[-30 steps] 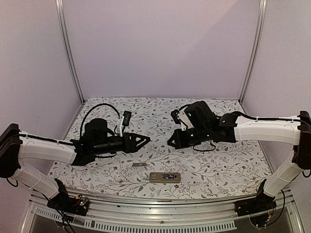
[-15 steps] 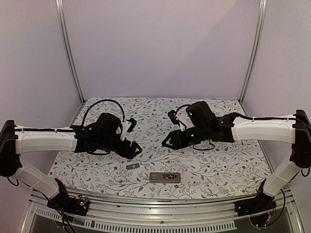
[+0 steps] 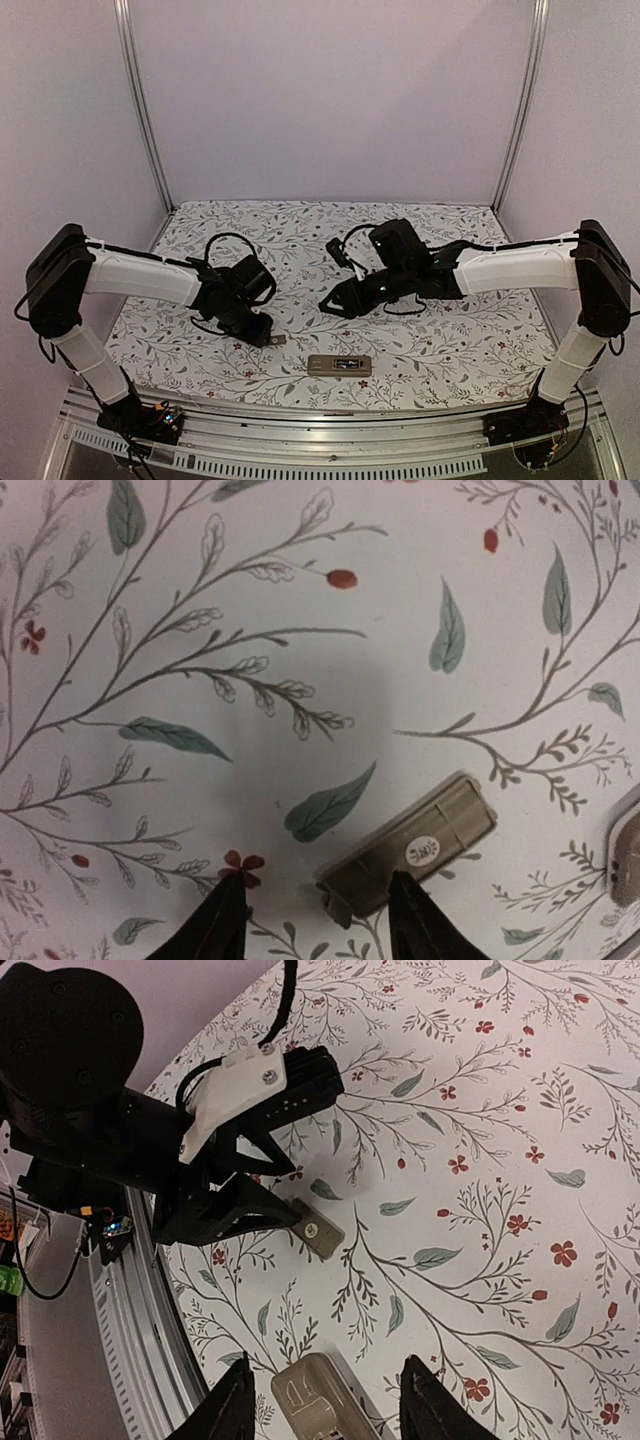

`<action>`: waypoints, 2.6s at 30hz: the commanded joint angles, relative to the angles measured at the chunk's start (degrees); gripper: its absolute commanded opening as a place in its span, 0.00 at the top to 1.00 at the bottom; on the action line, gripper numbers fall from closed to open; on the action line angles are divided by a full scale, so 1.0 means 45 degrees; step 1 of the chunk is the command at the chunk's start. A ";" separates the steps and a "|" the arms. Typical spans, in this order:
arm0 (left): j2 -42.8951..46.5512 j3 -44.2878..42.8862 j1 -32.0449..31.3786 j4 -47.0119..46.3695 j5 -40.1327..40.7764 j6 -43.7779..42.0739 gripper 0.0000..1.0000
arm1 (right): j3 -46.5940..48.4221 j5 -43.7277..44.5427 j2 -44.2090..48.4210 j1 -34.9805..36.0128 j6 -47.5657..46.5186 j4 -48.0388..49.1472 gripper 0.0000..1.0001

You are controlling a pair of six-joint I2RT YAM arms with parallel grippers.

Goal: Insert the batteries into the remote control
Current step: Pick up the battery cover from the center of the board, then pass from the left arm to the right

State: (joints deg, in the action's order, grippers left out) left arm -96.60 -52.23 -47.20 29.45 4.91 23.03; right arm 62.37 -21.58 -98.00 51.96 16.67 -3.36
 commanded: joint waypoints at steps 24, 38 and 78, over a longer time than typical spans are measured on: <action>0.0909 0.1272 -0.0802 -0.1671 0.1638 0.5348 0.72 | -0.1217 -0.0029 0.0637 -0.0007 0.0732 0.1202 0.55; 0.1000 0.1720 -0.0757 -0.1641 0.1301 0.5435 0.87 | -0.1243 0.0054 0.0702 -0.0005 0.0665 0.1096 0.55; 0.5195 -0.2347 -0.2281 -0.9625 -0.4578 0.0005 1.00 | -0.3457 -0.3499 1.0111 0.0018 -1.4085 0.4057 0.33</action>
State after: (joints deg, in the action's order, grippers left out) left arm -70.26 -61.04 -56.58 -8.08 -1.98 23.57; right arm 44.66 -28.99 -52.14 52.01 -23.49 13.39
